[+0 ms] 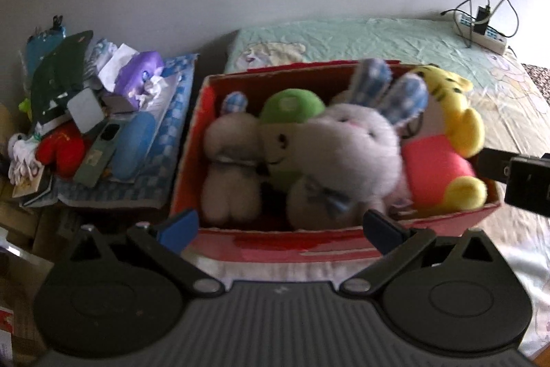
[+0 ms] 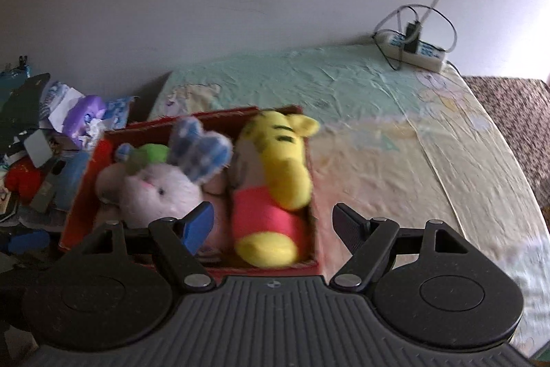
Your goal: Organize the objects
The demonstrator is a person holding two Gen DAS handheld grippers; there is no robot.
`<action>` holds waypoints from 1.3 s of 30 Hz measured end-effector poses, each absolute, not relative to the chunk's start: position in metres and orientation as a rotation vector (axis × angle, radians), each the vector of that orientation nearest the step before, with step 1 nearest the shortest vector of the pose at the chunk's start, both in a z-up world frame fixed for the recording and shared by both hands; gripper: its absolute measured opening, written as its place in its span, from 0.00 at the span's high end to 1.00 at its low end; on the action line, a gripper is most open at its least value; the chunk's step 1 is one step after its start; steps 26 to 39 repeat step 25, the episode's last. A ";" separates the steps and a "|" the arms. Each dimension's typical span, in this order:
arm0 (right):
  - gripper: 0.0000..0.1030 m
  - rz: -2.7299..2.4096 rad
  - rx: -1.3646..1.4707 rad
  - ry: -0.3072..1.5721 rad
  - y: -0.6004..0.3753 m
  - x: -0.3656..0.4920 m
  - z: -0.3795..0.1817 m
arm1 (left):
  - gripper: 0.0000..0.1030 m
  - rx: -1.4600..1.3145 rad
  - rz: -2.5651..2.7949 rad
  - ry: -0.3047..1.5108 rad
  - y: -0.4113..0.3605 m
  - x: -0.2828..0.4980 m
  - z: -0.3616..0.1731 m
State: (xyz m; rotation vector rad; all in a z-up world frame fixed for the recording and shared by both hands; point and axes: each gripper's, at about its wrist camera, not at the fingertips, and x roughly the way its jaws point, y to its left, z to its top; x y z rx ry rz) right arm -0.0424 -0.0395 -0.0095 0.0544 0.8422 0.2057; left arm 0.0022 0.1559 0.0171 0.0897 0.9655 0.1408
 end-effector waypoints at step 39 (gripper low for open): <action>0.24 0.259 0.017 0.840 0.008 -0.024 -0.012 | 0.08 0.001 0.159 0.964 0.208 0.026 0.010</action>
